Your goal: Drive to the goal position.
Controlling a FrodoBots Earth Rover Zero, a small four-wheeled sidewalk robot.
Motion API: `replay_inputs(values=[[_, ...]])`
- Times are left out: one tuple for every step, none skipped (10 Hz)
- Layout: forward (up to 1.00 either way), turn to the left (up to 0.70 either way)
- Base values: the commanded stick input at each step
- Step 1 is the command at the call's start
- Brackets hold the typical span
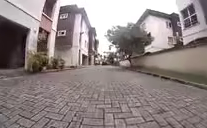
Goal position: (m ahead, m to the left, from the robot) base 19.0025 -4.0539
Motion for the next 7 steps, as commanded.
replay_inputs(values=[[0.7, 0.0], [0.7, 0.0], [0.7, 0.0], [0.7, 0.0], [0.7, 0.0], [0.7, 0.0], [0.7, 0.0]])
